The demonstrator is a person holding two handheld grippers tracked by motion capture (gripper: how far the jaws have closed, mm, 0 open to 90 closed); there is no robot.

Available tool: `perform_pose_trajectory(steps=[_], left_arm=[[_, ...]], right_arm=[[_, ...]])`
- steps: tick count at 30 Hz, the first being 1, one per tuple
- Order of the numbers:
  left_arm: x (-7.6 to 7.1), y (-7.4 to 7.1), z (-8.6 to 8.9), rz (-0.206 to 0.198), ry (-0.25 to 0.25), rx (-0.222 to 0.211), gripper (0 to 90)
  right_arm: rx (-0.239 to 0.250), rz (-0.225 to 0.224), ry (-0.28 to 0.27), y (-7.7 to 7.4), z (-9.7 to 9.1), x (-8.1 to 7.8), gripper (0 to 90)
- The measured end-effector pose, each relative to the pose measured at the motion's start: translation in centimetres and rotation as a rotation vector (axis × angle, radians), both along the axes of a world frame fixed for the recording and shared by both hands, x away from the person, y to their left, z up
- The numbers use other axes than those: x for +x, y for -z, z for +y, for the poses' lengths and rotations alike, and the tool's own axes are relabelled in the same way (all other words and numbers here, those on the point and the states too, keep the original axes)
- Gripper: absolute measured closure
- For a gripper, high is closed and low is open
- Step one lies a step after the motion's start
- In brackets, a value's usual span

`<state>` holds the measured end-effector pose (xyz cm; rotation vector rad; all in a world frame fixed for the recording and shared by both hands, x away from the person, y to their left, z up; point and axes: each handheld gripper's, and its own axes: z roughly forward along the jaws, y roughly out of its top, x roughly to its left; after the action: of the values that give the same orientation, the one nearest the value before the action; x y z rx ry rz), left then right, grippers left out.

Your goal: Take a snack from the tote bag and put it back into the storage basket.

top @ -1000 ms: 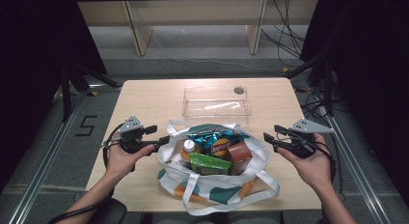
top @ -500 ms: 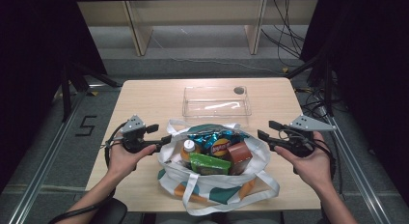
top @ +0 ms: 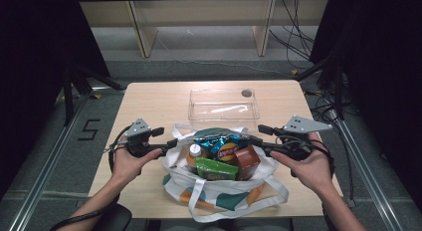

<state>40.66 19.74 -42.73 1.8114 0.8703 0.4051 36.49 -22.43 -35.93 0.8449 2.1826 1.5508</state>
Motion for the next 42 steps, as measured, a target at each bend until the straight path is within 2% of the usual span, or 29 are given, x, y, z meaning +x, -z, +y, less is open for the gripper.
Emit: perform_pose_trajectory(steps=[1,3,4,5,6,8,9,13,14,15,16,20,21,24,26,27,28,29,30,33,34,35,36,38,39,42], left_arm=[[0.0,0.0,-0.1,0.002,0.0,-0.002,26.8],[0.0,0.0,-0.2,-0.002,0.011,0.003,26.7],[0.0,0.0,-0.2,0.0,0.008,0.001,26.6],[0.0,0.0,-0.2,-0.003,0.013,0.0,26.5],[0.0,0.0,-0.2,-0.004,0.016,0.001,26.4],[0.1,0.0,-0.2,-0.005,0.011,-0.001,26.2],[0.0,0.0,-0.2,-0.003,0.004,0.003,26.1],[0.1,0.0,-0.2,-0.006,0.001,0.003,25.7],[0.1,0.0,-0.2,-0.006,0.001,0.003,25.7],[0.2,0.0,-0.2,-0.007,0.002,0.002,25.6],[0.2,0.0,-0.2,-0.005,0.001,0.005,25.6],[0.2,0.1,-0.3,-0.004,0.009,0.003,25.2],[0.2,0.1,-0.3,-0.005,0.004,0.01,25.1],[0.2,0.1,-0.3,-0.004,0.001,0.008,24.7],[0.2,0.1,-0.3,-0.005,-0.002,0.008,24.5],[0.3,0.1,-0.3,-0.005,0.0,0.011,24.4],[0.3,0.1,-0.3,-0.005,0.0,0.011,24.4],[0.3,0.2,-0.3,-0.002,-0.001,0.008,24.4],[0.3,0.2,-0.3,-0.002,0.0,0.013,24.3],[0.3,0.2,-0.4,-0.004,0.0,0.009,23.8],[0.3,0.2,-0.4,-0.006,0.004,0.01,23.6],[0.2,0.1,-0.4,-0.006,-0.002,0.014,23.6],[0.3,0.2,-0.4,-0.009,-0.005,0.01,23.2],[0.3,0.2,-0.3,-0.009,-0.006,0.011,23.2],[0.3,0.2,-0.3,-0.01,-0.007,0.012,23.2],[0.3,0.2,-0.3,-0.012,-0.002,0.01,23.2]], right_arm=[[-0.024,-0.004,-0.029,-0.1,0.5,0.3,51.2],[-0.018,0.008,-0.045,0.1,1.0,0.5,52.2],[-0.035,0.008,-0.049,0.1,1.0,0.7,52.7],[-0.028,0.028,-0.049,0.2,1.2,0.8,53.0],[-0.044,0.01,-0.052,0.2,1.2,1.1,53.3],[-0.03,0.034,-0.056,0.4,1.3,1.4,53.8],[-0.049,0.024,-0.059,0.4,1.2,1.6,54.1],[-0.045,0.053,-0.049,0.8,1.3,2.1,55.7],[-0.063,0.045,-0.059,0.8,1.2,2.3,56.1],[-0.061,0.064,-0.063,0.9,1.2,2.3,56.2],[-0.076,0.038,-0.062,0.9,1.0,2.6,56.3],[-0.065,0.062,-0.068,1.2,0.8,3.0,56.7],[-0.081,0.086,-0.066,1.3,0.7,3.1,57.7],[-0.092,0.084,-0.061,1.6,0.8,3.3,57.6],[-0.08,0.109,-0.083,1.9,0.8,3.6,58.6],[-0.067,0.139,-0.076,1.9,1.0,3.5,59.2],[-0.089,0.107,-0.083,2.0,0.9,3.8,59.9],[-0.089,0.107,-0.083,2.0,0.9,3.8,59.9],[-0.07,0.149,-0.088,2.1,1.1,3.9,63.0],[-0.063,0.142,-0.107,2.2,1.0,4.3,68.0],[-0.049,0.167,-0.1,2.1,1.1,4.2,72.2],[-0.049,0.167,-0.1,2.1,1.1,4.2,72.2],[-0.067,0.144,-0.103,2.1,1.2,4.2,76.8],[-0.072,0.159,-0.098,2.1,1.3,4.1,79.6],[-0.074,0.155,-0.116,2.1,1.4,4.1,84.4],[-0.091,0.138,-0.109,2.1,1.4,4.0,87.3]])
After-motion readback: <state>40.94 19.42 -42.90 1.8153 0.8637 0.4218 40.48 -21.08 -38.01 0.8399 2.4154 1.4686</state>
